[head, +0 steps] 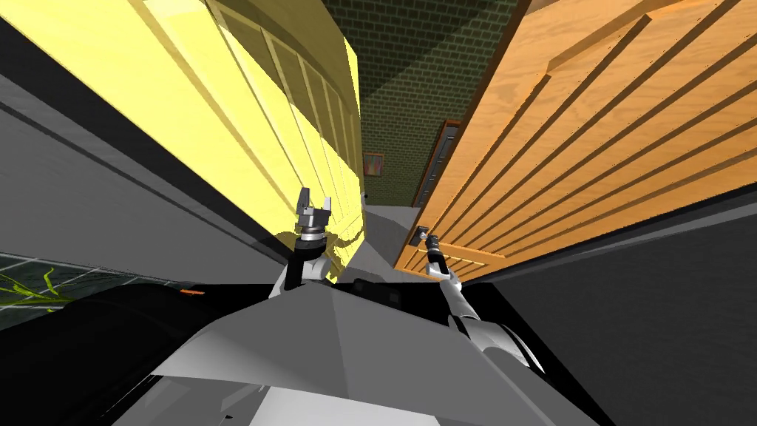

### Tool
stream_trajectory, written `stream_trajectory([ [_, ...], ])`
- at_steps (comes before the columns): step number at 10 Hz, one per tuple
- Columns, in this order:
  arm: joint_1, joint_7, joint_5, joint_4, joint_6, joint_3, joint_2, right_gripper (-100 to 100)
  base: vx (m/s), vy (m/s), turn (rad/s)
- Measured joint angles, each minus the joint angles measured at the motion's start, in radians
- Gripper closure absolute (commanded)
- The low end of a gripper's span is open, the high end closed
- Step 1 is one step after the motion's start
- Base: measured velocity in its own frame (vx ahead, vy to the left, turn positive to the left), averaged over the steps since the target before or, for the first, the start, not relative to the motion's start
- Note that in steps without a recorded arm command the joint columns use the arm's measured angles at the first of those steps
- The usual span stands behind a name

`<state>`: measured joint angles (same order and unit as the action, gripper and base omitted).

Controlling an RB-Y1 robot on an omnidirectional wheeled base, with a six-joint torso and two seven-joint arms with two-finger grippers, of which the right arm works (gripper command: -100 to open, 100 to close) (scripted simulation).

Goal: Push the door open

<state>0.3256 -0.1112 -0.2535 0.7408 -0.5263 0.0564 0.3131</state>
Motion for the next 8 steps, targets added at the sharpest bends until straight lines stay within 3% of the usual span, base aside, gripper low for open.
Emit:
stream_trajectory([
  [1,0.015,0.02,0.004,-0.007,0.003,-0.014,-0.022,-100,-0.05,0.017,-0.031],
  [8,0.031,0.006,0.015,0.008,0.041,0.017,-0.025,-100,-0.194,0.02,0.014],
])
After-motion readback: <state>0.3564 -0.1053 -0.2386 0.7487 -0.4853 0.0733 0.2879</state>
